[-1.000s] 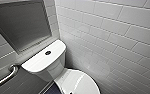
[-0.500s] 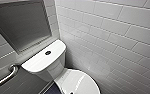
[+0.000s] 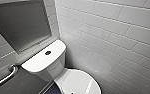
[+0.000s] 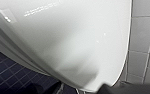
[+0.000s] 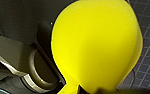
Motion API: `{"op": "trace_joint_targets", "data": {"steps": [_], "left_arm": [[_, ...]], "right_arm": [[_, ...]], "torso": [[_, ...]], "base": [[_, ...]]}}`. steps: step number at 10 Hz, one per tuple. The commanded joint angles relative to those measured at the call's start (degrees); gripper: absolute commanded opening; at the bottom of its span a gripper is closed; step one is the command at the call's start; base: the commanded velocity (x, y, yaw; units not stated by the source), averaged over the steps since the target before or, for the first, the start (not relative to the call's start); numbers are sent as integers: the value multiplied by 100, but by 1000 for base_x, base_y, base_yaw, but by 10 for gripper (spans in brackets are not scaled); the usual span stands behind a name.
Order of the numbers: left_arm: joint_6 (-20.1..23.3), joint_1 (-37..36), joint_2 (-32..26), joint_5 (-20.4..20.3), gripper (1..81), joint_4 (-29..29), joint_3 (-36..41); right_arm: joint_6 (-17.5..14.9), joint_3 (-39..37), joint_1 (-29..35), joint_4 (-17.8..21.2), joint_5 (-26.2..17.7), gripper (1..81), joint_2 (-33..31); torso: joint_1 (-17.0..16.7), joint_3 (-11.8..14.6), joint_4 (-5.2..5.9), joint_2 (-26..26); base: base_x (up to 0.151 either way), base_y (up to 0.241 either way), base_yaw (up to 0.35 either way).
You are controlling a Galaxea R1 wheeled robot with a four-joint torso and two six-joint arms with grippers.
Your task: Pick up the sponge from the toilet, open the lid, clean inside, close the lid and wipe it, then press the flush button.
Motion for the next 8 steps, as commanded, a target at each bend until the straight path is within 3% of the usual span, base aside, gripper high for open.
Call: {"op": "trace_joint_targets", "data": {"steps": [1, 4, 7, 8], "left_arm": [[-252, -871, -317, -738, 811, 257, 1020], [-623, -871, -529, -905, 811, 248, 1223], [-1652, -871, -811, -1134, 811, 248, 1285], [-2197, -871, -1039, -1231, 811, 266, 1443]], "right_arm": [[-4, 33, -95, -13, -468, 10, -80], [-4, 15, -121, -13, -459, 10, -89], [-4, 15, -113, -13, -468, 10, -89], [-4, 15, -112, -13, -468, 10, -89]], "torso": [[0, 0, 0, 0], [0, 0, 0, 0], [0, 0, 0, 0], [0, 0, 0, 0]], "base": [[0, 0, 0], [0, 0, 0], [0, 0, 0], [0, 0, 0]]}}
